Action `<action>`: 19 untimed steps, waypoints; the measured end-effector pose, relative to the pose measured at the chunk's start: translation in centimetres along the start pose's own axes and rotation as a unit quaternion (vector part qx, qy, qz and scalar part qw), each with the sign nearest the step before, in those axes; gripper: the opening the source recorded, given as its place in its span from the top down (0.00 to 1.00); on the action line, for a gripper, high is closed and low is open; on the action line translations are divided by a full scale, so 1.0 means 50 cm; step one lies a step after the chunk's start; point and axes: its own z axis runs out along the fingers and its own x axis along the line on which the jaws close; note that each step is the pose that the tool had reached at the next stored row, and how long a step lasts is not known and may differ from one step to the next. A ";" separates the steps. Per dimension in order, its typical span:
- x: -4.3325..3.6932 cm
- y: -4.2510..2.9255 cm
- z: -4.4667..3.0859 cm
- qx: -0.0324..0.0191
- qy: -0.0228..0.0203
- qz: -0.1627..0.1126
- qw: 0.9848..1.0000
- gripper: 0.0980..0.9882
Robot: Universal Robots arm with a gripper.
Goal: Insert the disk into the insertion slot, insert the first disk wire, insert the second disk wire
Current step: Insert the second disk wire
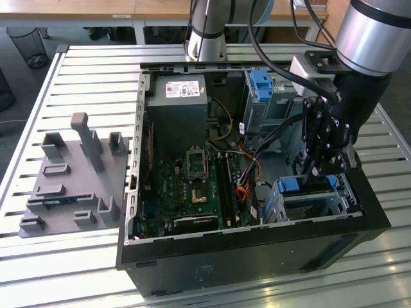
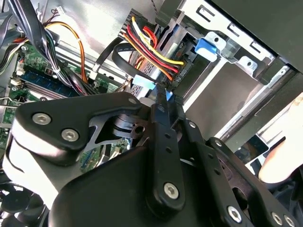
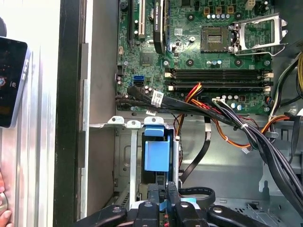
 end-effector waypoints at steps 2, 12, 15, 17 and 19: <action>0.000 0.000 -0.005 0.000 0.000 0.000 1.000 0.87; 0.002 0.000 -0.015 -0.001 0.000 0.000 1.000 0.99; 0.002 0.000 -0.016 -0.001 0.000 0.000 1.000 0.99; 0.002 0.000 -0.018 -0.001 0.000 0.000 1.000 0.99; 0.002 0.000 -0.019 -0.001 0.000 0.000 1.000 0.99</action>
